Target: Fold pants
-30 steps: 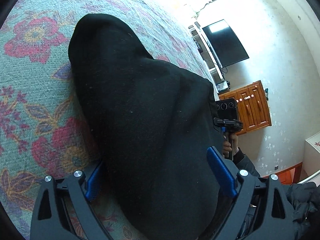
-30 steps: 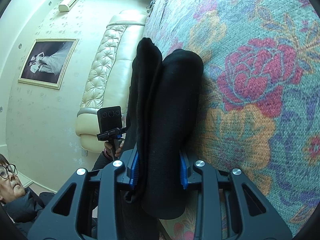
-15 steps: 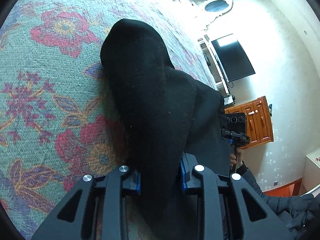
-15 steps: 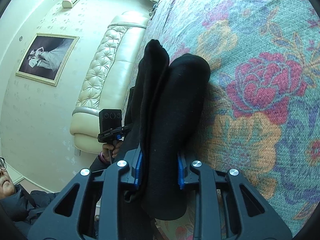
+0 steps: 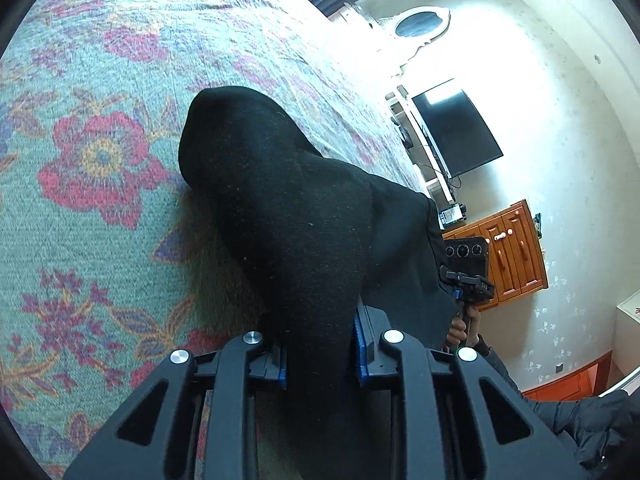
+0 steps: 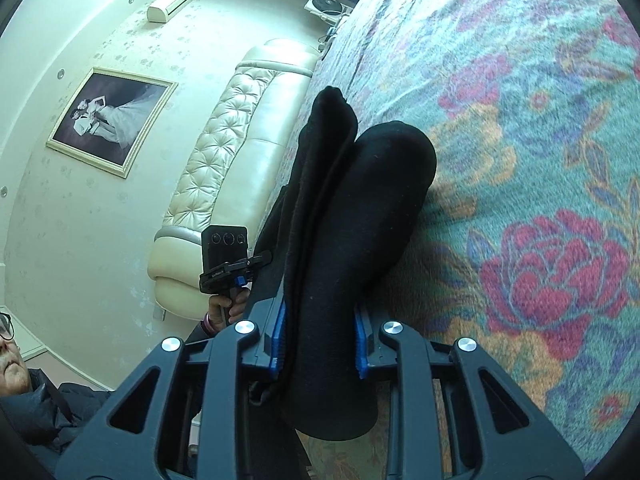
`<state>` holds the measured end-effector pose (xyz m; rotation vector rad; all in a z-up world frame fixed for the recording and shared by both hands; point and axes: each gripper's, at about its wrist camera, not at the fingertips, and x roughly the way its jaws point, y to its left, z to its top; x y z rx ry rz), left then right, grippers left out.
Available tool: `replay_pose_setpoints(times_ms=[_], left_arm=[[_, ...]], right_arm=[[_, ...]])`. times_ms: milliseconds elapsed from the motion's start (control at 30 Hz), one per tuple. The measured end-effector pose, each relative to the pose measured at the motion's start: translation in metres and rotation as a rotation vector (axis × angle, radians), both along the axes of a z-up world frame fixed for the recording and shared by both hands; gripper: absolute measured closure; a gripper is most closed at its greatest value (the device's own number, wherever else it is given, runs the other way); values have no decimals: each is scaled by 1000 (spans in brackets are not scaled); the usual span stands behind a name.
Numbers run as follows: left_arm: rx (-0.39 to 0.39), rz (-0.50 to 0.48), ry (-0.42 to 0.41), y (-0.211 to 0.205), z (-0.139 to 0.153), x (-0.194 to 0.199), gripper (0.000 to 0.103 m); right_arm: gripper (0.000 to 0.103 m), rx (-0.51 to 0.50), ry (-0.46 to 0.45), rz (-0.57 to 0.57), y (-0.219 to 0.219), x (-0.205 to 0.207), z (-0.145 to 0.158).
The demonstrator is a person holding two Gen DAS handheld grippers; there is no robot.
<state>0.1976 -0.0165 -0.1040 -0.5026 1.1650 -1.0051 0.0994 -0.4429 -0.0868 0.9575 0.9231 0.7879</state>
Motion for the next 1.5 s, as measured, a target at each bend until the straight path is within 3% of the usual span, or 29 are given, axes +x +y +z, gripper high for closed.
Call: replay_pose_setpoints(times_ms=[267,500,633,900,1133,1500], left_arm=[[18,31,-8,2,8,30,79],[36,23,11,2,-2,40,79],[11,43,36,7,-13,38,77],[-89,69,85,17,-32,36,71],[-129,48,88,12,-33,37,70],[-112,57,49,-4,-25,43,68]], right_arm=[[77,10,-37,-11,6,50,5],[78,9,16,-20,-2,80,-12],[78,21,61,-26,-6,80,-29],[78,75,60,-26,-10,80,-39],[78,84,54,-12,-20,80,-48],[79,51,48,-41,-28,75,-43]])
